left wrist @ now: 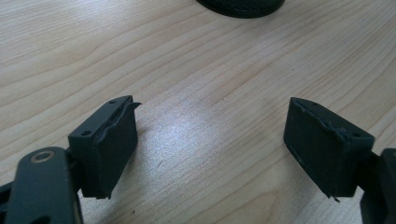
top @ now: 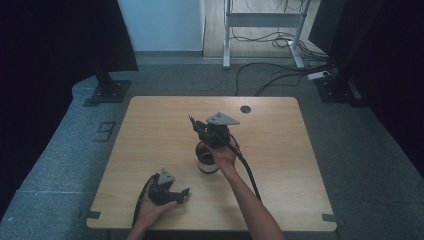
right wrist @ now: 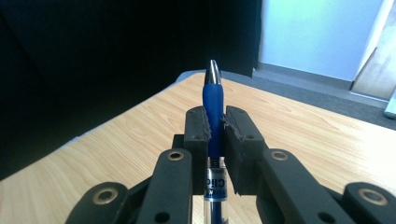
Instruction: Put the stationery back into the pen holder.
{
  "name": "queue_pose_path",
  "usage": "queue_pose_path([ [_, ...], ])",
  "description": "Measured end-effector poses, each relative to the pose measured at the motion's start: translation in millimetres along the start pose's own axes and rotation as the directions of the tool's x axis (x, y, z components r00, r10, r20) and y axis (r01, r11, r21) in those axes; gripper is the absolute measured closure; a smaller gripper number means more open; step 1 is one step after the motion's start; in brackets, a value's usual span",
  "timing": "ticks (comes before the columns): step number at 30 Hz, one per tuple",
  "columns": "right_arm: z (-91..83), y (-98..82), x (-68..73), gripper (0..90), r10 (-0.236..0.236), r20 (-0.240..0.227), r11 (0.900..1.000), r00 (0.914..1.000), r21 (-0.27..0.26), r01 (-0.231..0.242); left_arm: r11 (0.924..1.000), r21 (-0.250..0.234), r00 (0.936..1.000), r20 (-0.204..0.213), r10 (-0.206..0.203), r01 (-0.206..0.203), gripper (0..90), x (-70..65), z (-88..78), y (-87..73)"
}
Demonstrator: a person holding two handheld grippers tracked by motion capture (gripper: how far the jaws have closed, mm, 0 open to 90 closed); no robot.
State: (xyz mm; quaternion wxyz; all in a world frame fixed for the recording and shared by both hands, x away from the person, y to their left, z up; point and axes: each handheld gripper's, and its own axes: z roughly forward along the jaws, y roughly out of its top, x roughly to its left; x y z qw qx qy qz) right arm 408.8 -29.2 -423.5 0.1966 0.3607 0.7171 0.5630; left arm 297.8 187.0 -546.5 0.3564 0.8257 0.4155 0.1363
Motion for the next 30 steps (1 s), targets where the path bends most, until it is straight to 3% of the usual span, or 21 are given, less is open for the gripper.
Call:
queue_pose_path([
  [21, 10.0, -34.9, -19.8, 77.2, 0.024, 0.048, 0.998, 0.9986, 0.060, -0.027, 1.0000, -0.003, 1.0000, 0.000, -0.004, 0.004, 17.6, 0.1, 0.2, 0.0],
  [30, 12.2, -49.0, -17.3, 77.1, 0.004, 0.048, 0.995, 0.9988, 0.103, -0.008, 1.0000, -0.001, 1.0000, 0.000, -0.001, 0.001, 17.6, 0.5, 0.1, 0.1],
])
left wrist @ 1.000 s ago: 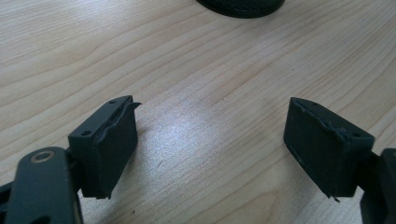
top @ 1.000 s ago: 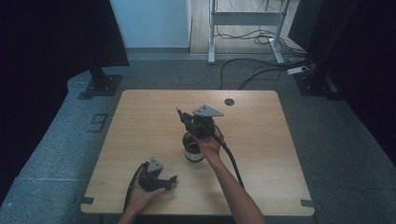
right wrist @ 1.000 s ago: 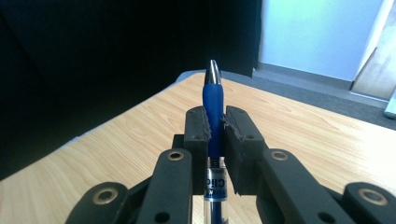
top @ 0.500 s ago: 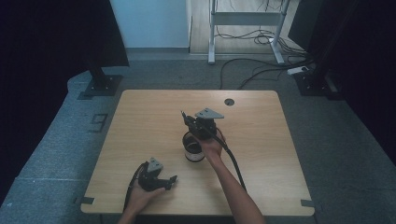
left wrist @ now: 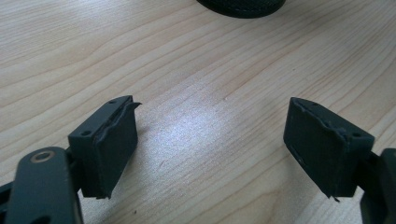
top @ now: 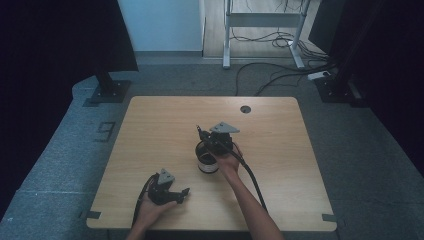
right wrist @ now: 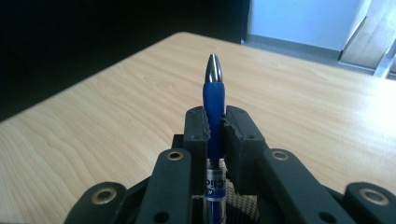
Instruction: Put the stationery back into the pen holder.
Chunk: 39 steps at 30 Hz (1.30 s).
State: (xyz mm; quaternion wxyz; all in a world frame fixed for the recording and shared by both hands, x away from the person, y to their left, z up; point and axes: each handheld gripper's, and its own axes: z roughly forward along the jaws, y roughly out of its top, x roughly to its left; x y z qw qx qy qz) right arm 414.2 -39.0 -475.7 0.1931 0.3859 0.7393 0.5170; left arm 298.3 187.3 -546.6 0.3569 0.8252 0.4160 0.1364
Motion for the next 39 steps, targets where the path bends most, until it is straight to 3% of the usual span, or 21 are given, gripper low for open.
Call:
queue_pose_path([
  [11, -5.7, -9.3, 3.7, 76.9, -0.018, 0.003, 0.999, 0.9998, 0.043, 0.018, 1.0000, 0.004, 1.0000, -0.003, 0.005, -0.005, 17.6, -0.5, 0.1, 0.1],
  [20, -10.8, -13.5, 2.7, 76.3, -0.022, 0.009, 0.999, 0.9997, 0.048, 0.021, 1.0000, 0.005, 0.9999, -0.008, 0.008, -0.008, 17.6, -1.2, 0.3, 0.2],
  [26, -13.6, -12.6, 3.4, 68.0, -0.043, 0.016, 0.998, 0.9989, 0.047, 0.042, 0.9999, 0.005, 0.9999, -0.008, 0.009, -0.009, 17.6, -1.1, 0.3, 0.2],
  [30, -16.1, -11.9, 4.2, 53.8, -0.053, 0.028, 0.998, 0.9982, 0.042, 0.052, 1.0000, 0.005, 0.9999, -0.007, 0.008, -0.007, 17.6, -1.1, 0.3, 0.2],
  [34, -21.4, -11.5, 4.9, 37.8, -0.033, 0.029, 0.999, 0.9990, 0.030, 0.032, 0.9999, 0.006, 0.9999, -0.007, 0.008, -0.008, 17.6, -1.0, 0.2, 0.1],
  [39, -34.3, -15.6, 8.2, 31.8, -0.044, 0.031, 0.999, 0.9985, -0.007, 0.045, 1.0000, 0.004, 0.9999, -0.008, 0.007, -0.007, 17.6, -1.1, 0.3, 0.1],
])
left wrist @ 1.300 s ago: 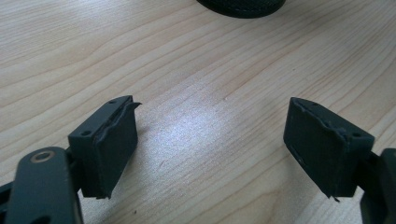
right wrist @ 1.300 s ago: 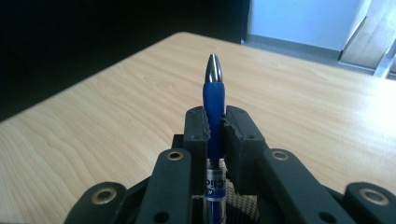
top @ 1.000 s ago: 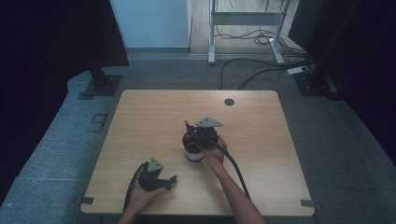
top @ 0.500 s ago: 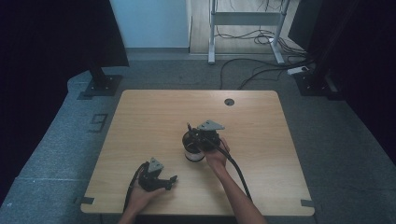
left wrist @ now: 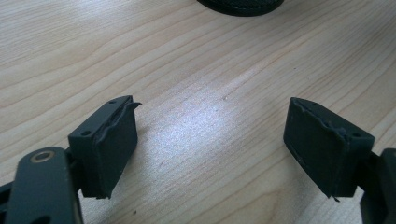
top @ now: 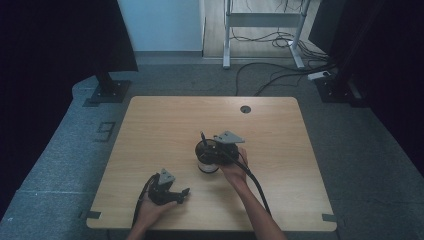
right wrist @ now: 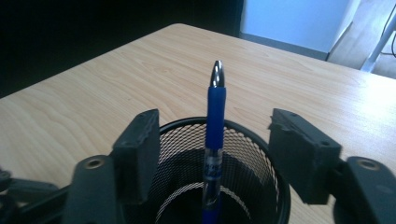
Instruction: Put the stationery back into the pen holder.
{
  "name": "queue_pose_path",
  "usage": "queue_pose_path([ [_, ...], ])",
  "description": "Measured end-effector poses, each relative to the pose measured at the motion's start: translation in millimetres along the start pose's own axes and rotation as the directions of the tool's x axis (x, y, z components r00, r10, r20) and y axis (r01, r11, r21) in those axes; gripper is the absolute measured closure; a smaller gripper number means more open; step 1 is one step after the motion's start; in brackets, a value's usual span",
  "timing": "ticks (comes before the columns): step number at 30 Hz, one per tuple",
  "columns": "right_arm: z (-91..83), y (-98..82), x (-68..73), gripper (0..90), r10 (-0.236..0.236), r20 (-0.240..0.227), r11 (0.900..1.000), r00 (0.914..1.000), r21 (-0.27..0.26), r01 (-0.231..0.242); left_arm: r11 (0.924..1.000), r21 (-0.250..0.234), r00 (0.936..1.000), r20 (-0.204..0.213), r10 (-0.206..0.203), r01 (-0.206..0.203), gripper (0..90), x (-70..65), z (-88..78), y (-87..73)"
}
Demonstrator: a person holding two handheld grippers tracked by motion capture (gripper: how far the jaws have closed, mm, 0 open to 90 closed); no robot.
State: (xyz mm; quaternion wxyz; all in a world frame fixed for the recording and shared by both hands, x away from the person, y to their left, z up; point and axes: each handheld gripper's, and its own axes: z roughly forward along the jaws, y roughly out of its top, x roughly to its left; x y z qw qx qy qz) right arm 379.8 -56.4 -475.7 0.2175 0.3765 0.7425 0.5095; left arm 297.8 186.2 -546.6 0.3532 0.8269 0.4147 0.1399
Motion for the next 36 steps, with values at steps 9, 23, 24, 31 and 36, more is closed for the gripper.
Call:
queue_pose_path([
  [9, -38.0, -20.9, -4.5, 29.7, 0.004, -0.018, 1.000, 0.9998, -0.022, -0.005, 1.0000, 0.001, 1.0000, 0.001, 0.001, -0.001, 17.6, 0.4, -0.2, 0.0],
  [23, -87.1, -74.6, -25.6, 30.1, 0.049, 0.034, 0.998, 0.9982, 0.038, -0.051, 1.0000, 0.000, 1.0000, 0.001, 0.001, -0.001, 17.6, 0.1, 0.0, 0.0],
  [24, -89.5, -78.3, -27.2, 30.1, 0.052, 0.038, 0.997, 0.9979, 0.046, -0.054, 1.0000, 0.000, 1.0000, 0.000, 0.001, -0.001, 17.6, 0.0, 0.0, 0.0],
  [31, -98.4, -99.1, -35.3, 30.5, 0.071, 0.064, 0.995, 0.9954, 0.069, -0.076, 1.0000, 0.000, 1.0000, -0.001, 0.003, -0.003, 17.6, 0.0, 0.0, 0.0],
  [36, -100.9, -100.3, -37.0, 30.2, 0.078, 0.067, 0.995, 0.9947, 0.064, -0.082, 1.0000, 0.001, 1.0000, -0.002, 0.004, -0.004, 17.6, -0.1, 0.1, 0.1],
])
